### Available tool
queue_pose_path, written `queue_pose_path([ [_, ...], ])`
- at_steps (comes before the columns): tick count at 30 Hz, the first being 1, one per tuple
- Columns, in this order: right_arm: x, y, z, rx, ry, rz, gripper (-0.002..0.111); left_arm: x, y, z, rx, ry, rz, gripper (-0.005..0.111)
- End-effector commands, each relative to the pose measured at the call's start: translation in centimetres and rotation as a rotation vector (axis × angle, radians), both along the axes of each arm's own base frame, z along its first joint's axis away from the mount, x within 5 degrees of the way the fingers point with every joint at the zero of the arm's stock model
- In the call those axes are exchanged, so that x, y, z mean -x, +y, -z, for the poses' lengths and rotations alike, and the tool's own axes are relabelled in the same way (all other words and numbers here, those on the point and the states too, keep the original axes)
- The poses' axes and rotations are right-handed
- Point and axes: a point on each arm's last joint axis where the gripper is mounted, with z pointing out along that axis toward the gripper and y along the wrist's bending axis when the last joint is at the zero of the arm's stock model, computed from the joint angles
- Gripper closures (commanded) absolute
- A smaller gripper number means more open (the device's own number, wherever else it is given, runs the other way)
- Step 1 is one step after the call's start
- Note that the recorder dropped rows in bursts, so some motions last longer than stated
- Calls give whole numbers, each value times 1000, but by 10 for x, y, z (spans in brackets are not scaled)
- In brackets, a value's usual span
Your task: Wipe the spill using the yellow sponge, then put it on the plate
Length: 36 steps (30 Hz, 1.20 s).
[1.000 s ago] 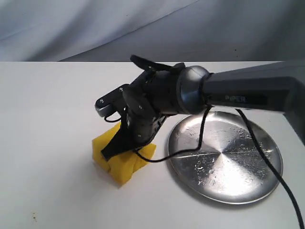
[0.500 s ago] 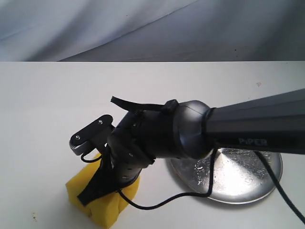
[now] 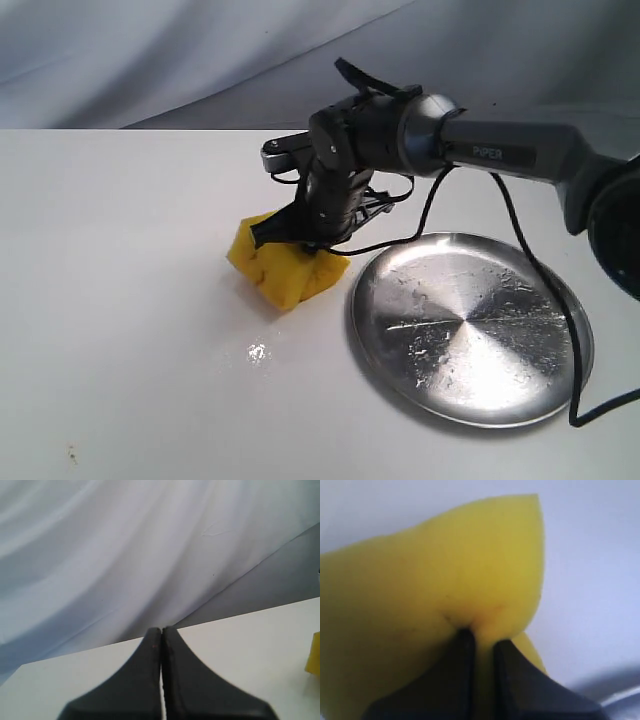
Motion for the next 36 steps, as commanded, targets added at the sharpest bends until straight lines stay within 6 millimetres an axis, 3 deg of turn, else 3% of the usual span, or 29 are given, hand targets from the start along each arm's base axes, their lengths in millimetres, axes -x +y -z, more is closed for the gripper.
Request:
queue_pose_path([
  [1, 8, -15, 15, 173, 117, -88, 108, 0, 0, -2, 18, -10, 0, 107],
  [4, 35, 1, 15, 174, 105, -163, 108, 0, 0, -2, 18, -10, 0, 107],
  [7, 73, 17, 13, 163, 84, -255, 108, 0, 0, -2, 18, -10, 0, 107],
  [16, 166, 22, 22, 178, 92, -452, 108, 0, 0, -2, 18, -10, 0, 107],
  [21, 197, 28, 22, 137, 92, -495, 108, 0, 0, -2, 18, -10, 0, 107],
  [24, 194, 36, 20, 62, 52, -480, 108, 0, 0, -2, 18, -10, 0, 107],
  [26, 182, 39, 17, 21, 19, -457, 108, 0, 0, -2, 18, -10, 0, 107],
  [36, 86, 48, 12, 20, 10, -278, 108, 0, 0, -2, 18, -10, 0, 107],
])
